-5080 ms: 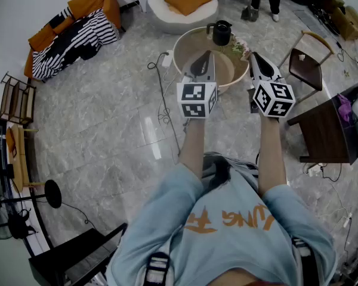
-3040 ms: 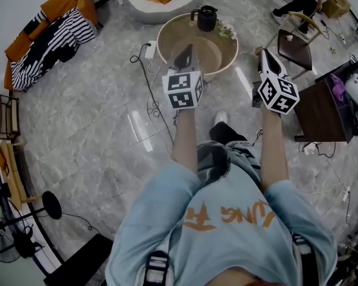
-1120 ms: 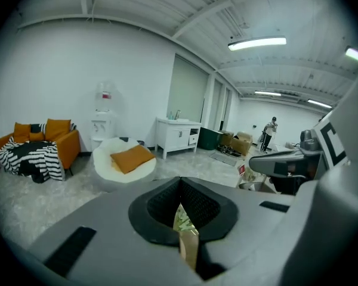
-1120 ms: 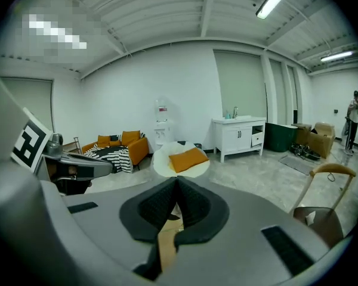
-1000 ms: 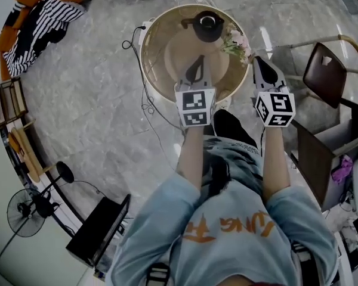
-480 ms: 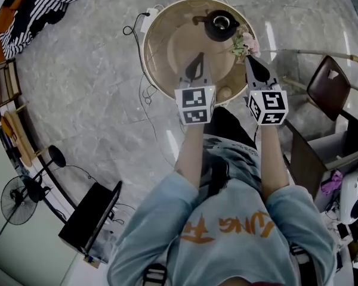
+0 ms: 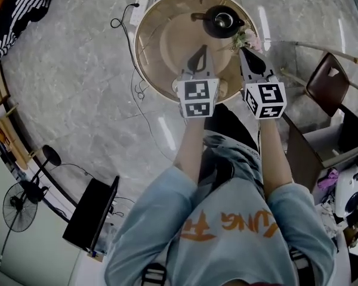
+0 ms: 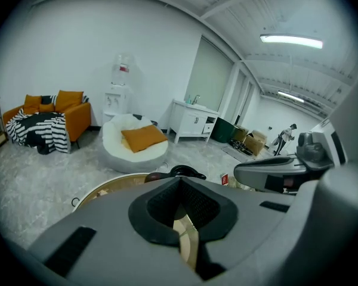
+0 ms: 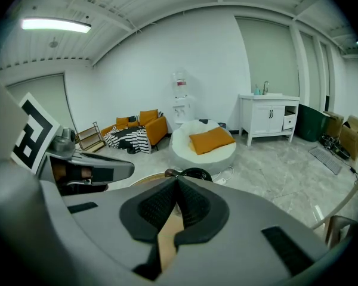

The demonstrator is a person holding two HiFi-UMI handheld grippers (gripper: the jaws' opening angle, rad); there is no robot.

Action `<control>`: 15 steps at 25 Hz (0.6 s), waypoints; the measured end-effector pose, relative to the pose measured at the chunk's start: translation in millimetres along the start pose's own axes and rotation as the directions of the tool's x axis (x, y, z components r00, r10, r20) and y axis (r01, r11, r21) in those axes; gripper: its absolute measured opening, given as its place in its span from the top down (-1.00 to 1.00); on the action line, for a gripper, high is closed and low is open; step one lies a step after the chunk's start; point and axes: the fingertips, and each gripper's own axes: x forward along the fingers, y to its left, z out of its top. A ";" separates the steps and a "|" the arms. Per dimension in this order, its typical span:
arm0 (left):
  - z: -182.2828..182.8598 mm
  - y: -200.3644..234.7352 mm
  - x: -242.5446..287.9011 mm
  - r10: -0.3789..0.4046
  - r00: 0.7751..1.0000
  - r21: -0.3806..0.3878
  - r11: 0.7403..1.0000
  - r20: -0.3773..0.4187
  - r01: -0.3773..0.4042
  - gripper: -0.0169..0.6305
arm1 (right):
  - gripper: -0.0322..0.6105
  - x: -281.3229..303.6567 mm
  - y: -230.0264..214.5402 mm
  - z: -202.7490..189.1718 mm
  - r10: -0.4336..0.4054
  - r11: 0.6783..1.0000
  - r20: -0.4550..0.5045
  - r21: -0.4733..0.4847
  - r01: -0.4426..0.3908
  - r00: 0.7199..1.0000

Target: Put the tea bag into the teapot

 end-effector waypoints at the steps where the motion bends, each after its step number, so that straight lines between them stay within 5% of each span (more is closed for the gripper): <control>1: 0.1 3.2 3.7 -0.005 1.000 0.000 1.000 -0.002 0.005 0.87 | 0.86 6.1 0.3 0.4 0.003 1.000 -0.006 -0.001 -0.003 1.000; 15: 5.4 43.3 53.2 -0.029 0.999 -0.001 1.000 -0.045 0.029 0.87 | 0.86 86.1 -26.7 4.6 -0.023 0.999 -0.059 0.044 0.025 0.998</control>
